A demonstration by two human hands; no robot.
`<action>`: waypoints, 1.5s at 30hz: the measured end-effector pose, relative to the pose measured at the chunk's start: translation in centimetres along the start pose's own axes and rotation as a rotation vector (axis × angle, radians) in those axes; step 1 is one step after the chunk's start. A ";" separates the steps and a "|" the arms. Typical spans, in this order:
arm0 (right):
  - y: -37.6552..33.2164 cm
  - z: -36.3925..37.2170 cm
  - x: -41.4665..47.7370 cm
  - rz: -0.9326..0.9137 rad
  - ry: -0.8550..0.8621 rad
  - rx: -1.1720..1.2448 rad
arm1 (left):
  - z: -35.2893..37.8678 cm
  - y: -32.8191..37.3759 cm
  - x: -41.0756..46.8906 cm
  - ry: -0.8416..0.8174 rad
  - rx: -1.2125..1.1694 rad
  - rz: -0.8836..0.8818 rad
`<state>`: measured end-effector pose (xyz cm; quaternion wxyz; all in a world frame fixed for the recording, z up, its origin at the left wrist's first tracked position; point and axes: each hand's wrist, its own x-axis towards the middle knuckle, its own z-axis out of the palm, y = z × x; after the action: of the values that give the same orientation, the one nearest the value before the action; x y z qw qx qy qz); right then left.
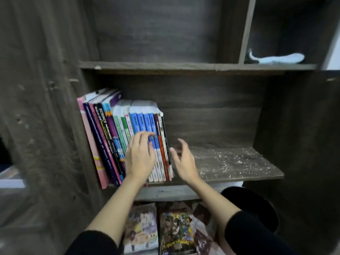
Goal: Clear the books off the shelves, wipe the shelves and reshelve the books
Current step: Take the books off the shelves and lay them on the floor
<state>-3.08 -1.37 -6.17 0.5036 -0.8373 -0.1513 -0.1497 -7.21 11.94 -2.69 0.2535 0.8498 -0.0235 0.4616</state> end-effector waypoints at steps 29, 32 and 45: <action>0.4 3.8 2.9 0.101 0.038 -0.048 | 0.1 -1.1 6.6 -0.124 0.556 0.183; 1.4 4.4 3.0 0.225 0.011 0.015 | -0.2 -1.1 6.6 -0.161 0.583 0.204; 2.3 6.1 2.9 0.170 0.062 -0.101 | 0.0 -1.3 6.5 -0.178 0.669 0.218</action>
<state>1.12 3.27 -9.55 0.4762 -0.8663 -0.0560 -0.1398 -3.12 14.32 1.97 -0.0924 0.9151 0.0162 0.3922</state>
